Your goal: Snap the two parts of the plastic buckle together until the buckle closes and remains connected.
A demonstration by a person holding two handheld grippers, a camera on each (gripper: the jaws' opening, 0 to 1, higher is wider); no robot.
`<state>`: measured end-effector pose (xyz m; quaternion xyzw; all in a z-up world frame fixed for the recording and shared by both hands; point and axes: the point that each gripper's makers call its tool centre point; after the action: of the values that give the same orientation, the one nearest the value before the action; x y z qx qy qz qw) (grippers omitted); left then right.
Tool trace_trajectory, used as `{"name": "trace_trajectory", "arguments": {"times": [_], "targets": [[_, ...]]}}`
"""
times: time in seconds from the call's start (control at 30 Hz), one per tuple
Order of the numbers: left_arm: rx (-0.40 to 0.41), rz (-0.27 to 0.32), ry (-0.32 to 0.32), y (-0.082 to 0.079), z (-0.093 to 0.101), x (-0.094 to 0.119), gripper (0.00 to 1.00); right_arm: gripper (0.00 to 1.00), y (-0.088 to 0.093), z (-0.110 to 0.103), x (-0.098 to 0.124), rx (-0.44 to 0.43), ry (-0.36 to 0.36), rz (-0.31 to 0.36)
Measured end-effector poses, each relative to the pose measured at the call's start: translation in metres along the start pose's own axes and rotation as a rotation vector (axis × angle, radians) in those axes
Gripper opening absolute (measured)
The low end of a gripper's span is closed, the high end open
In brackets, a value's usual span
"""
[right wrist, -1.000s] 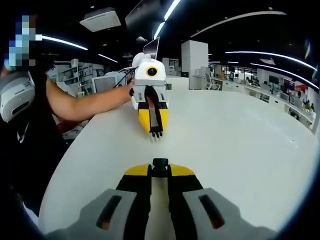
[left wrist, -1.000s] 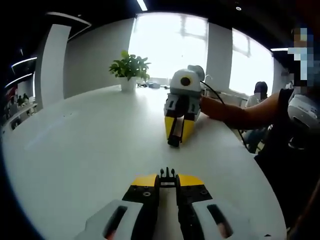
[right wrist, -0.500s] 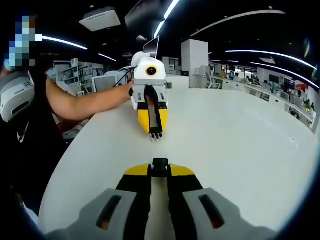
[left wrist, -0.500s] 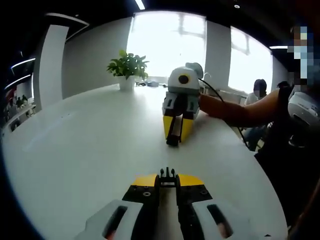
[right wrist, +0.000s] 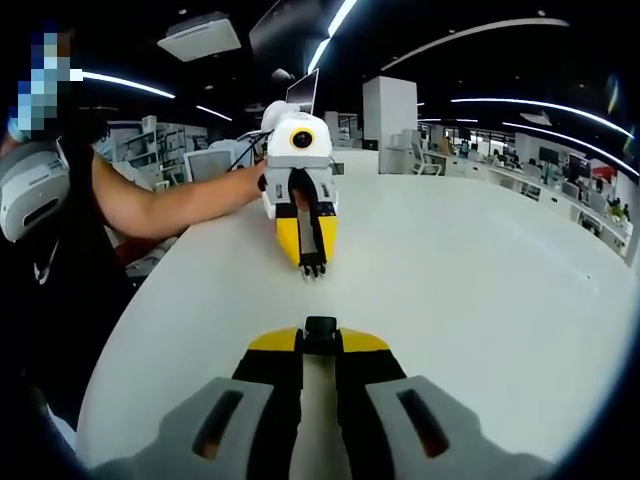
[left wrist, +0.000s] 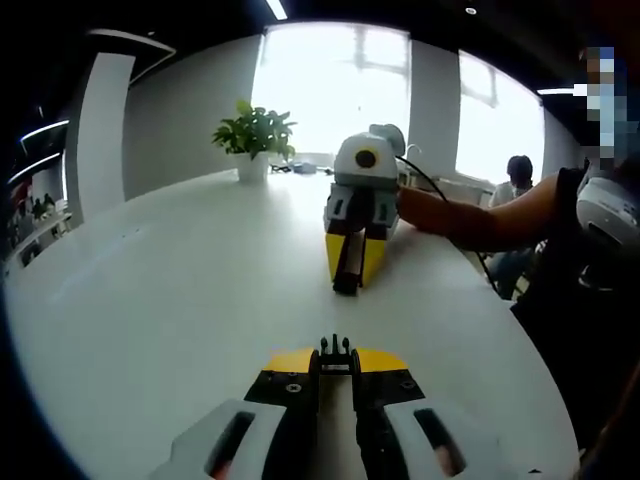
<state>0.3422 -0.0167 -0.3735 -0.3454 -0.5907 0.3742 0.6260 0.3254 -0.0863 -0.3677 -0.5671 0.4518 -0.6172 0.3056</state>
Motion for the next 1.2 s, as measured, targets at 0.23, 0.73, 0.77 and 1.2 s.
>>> {"name": "trace_trajectory", "arguments": {"times": [0.23, 0.73, 0.77, 1.2], "targets": [[-0.001, 0.000, 0.002, 0.0003, 0.0000, -0.0008, 0.11, 0.11, 0.0010, -0.0008, -0.0008, 0.001, 0.001, -0.004], [-0.004, -0.007, 0.002, 0.0013, 0.0012, -0.0029, 0.11, 0.11, 0.0003, -0.0018, -0.0017, 0.008, 0.003, -0.007], [-0.004, -0.007, 0.003, 0.0014, 0.0013, -0.0030, 0.11, 0.11, 0.0006, -0.0017, -0.0019, 0.009, 0.003, -0.009], [-0.006, -0.010, 0.004, 0.0017, 0.0017, -0.0037, 0.11, 0.11, 0.0009, -0.0015, -0.0021, 0.009, 0.003, -0.011]]}}
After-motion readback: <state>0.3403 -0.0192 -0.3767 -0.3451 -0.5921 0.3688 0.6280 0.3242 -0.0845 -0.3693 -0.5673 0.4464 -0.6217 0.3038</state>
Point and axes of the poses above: the point that each gripper's makers call its tool centre point, and the gripper's own axes: x roughly backward along the fingers, z roughly to its right, y roughly out of its underside, and after that the axes turned 4 degrees about -x, right-handed
